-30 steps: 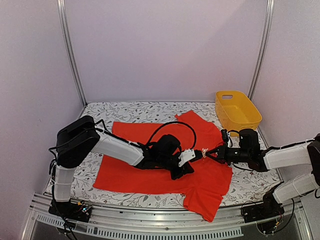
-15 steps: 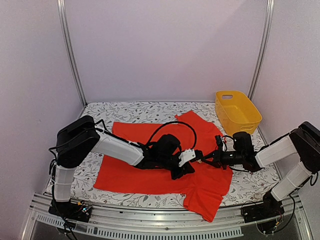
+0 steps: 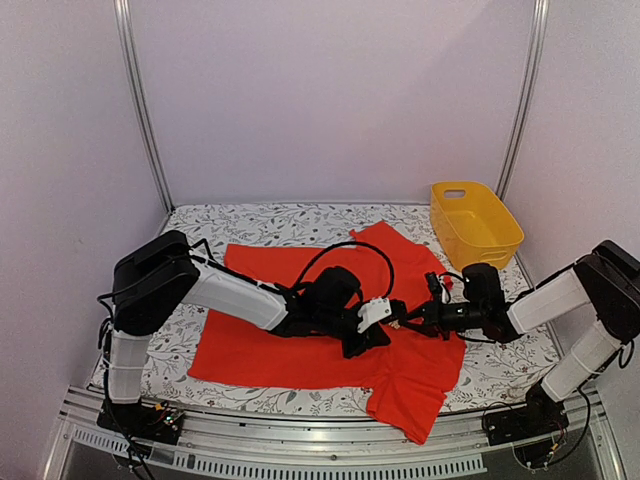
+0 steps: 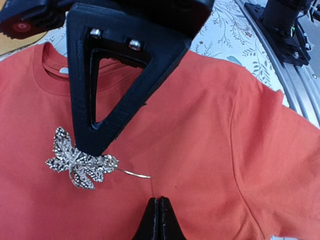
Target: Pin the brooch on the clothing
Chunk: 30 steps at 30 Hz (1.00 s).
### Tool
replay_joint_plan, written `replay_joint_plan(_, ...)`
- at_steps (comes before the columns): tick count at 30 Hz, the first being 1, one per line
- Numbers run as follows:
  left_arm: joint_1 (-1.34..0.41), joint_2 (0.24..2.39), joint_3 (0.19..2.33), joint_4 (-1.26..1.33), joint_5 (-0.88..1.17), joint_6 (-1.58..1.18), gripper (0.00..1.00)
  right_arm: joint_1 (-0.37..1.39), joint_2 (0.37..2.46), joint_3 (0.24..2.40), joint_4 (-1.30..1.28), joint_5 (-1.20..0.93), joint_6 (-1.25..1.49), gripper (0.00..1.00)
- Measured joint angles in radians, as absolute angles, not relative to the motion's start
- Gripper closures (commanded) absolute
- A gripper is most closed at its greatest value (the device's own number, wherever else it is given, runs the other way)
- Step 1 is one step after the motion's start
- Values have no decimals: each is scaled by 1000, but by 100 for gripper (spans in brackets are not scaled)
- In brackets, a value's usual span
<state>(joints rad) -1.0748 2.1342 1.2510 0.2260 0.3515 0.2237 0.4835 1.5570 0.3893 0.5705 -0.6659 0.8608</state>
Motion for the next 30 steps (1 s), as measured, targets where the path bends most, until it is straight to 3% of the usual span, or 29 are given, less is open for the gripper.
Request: replay_joint_plan(30,-1073,2134,1252,227,351,234,100,519,1593,392,576,-691,875,100)
